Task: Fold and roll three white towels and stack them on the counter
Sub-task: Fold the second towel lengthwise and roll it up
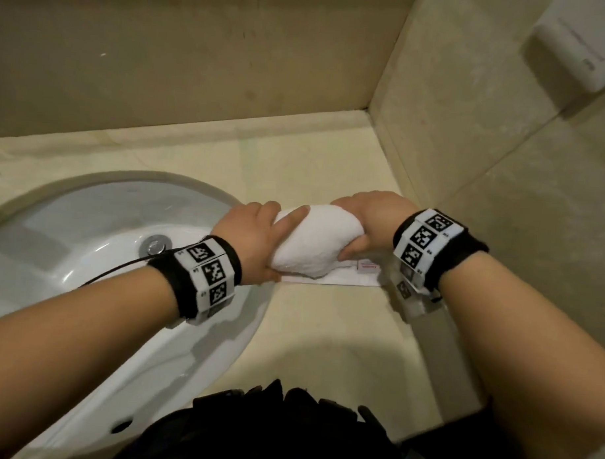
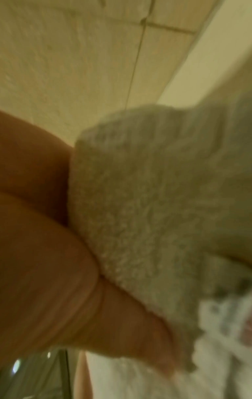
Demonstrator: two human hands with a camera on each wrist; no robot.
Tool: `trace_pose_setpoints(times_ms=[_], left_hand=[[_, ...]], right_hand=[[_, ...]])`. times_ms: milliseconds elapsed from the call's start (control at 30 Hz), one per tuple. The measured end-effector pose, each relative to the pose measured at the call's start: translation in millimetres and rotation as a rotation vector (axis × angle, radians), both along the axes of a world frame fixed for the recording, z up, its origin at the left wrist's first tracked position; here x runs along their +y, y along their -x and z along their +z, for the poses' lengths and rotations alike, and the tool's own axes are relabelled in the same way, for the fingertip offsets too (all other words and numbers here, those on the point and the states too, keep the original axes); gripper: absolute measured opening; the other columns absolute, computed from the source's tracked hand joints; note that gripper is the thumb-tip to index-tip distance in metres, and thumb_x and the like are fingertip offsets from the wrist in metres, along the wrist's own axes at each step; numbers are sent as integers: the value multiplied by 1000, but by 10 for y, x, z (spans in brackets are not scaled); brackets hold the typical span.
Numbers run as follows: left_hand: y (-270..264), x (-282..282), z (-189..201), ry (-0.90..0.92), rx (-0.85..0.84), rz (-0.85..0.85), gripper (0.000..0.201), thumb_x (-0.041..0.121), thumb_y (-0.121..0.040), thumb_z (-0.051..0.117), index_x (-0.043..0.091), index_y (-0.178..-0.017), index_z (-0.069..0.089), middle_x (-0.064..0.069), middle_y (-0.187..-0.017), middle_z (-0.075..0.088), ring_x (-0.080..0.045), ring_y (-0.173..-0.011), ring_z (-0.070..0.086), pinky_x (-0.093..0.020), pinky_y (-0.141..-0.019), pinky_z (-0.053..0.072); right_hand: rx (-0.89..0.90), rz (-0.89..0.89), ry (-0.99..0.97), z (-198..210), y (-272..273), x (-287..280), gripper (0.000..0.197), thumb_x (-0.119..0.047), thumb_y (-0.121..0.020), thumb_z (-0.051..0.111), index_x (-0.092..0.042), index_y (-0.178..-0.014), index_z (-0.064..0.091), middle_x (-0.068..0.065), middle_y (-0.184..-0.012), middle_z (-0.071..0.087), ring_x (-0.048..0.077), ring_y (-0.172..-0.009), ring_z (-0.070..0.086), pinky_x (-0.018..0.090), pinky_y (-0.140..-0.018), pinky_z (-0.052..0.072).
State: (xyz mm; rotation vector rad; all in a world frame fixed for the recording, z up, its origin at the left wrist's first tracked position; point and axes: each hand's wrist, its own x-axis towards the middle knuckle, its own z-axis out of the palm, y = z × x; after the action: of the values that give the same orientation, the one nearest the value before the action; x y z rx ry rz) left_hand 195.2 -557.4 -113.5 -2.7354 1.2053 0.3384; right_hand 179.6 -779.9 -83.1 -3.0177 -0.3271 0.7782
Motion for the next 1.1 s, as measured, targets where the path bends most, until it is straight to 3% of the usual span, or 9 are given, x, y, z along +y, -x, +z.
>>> trace_pose_setpoints(times_ms=[67,133,267,367,500,600,767,967,1100], left_hand=[[-99,-43,19,67,64,43,102,57,-65,64,34,-143,3,-9,-125,49,-29,-104,53,-35,-84,46],[-224,-17,73,175,288,95,89,52,-58,65,43,-134,18,1,-112,59,-23,-92,59,-27,-68,44],[-321,88,146,170,768,160,81,44,-54,75,43,-123,34,23,-101,56,-3,-90,55,-16,-67,39],[-244,53,173,135,490,107,71,43,-55,70,40,-119,38,13,-103,59,-12,-85,56,-27,-70,47],[-60,7,138,98,-3,7,79,44,-67,62,23,-135,28,-5,-119,52,-27,-98,54,-37,-81,48],[34,-110,116,15,-52,40,93,51,-68,67,18,-139,18,-10,-123,49,-29,-104,52,-40,-87,45],[139,-231,169,7,-96,65,81,35,-75,63,18,-138,16,-12,-118,50,-30,-98,53,-38,-77,40],[570,140,379,20,-91,111,69,30,-74,59,19,-132,23,-9,-111,54,-30,-90,56,-39,-76,48],[819,522,552,25,-108,201,68,33,-73,59,22,-131,25,-6,-112,55,-28,-92,57,-38,-76,48]], right_hand=[[-105,-22,-8,-27,102,-37,85,-65,-57,67,-27,-128,41,3,-122,56,25,-107,54,34,-92,41],[-219,-33,1,-87,297,-74,103,-66,-54,69,-24,-139,28,4,-135,45,26,-121,44,37,-104,29],[-273,-12,-7,-252,533,-133,96,-47,-61,73,-25,-141,25,5,-130,48,27,-116,49,37,-95,38],[-212,-79,-84,-248,397,-144,75,-35,-64,67,-32,-131,33,0,-115,56,25,-102,55,31,-77,44],[-125,-211,-156,-250,276,-219,65,-53,-56,62,-39,-114,38,-5,-105,57,20,-93,59,29,-71,46],[-102,-349,-154,-279,326,-218,71,-61,-51,63,-34,-112,40,0,-111,52,23,-96,58,33,-75,49],[-108,-422,-163,-226,441,-114,57,-32,-58,66,-24,-111,44,8,-109,54,28,-93,59,31,-75,51],[-112,-360,-255,-61,791,125,62,-27,-59,69,-27,-115,41,5,-107,50,23,-82,54,30,-69,47],[-147,-262,-286,147,910,452,67,-26,-62,69,-26,-121,38,7,-109,47,28,-90,56,30,-72,45]])
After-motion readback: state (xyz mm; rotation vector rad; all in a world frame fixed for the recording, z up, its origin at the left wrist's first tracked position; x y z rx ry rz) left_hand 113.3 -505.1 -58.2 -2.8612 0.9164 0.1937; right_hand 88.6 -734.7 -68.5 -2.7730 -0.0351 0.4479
